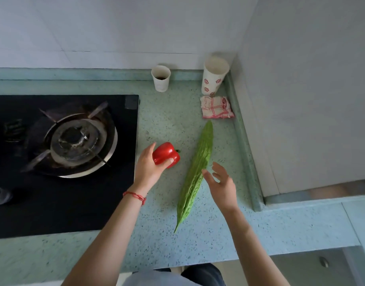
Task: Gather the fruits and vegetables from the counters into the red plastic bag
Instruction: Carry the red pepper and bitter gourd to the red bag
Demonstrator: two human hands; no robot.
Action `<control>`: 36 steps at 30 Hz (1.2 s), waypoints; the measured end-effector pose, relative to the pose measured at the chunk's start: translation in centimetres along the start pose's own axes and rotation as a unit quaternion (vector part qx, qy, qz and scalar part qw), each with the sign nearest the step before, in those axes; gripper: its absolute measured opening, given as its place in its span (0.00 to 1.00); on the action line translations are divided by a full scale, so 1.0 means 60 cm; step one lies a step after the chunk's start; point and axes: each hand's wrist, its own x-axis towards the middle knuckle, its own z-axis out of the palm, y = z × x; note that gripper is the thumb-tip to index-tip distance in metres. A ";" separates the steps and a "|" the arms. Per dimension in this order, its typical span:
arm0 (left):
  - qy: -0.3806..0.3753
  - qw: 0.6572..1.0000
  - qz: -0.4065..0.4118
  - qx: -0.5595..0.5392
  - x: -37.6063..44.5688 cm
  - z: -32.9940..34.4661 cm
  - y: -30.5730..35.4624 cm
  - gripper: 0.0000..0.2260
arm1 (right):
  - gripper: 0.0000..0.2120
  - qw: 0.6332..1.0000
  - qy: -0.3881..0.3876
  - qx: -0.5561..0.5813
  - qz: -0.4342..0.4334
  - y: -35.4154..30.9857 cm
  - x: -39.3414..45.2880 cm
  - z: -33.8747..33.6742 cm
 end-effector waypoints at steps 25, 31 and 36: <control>0.008 0.962 -0.151 -0.227 0.013 -0.005 -0.021 0.22 | 0.32 0.998 -0.004 0.004 0.069 -0.013 0.060 0.033; 0.050 0.949 -0.159 -0.268 -0.016 -0.020 -0.025 0.16 | 0.32 0.995 0.012 -0.054 0.084 -0.019 0.071 0.052; 0.063 0.942 -0.172 -0.281 -0.032 -0.030 -0.041 0.14 | 0.31 0.995 0.008 -0.052 0.087 -0.025 0.070 0.049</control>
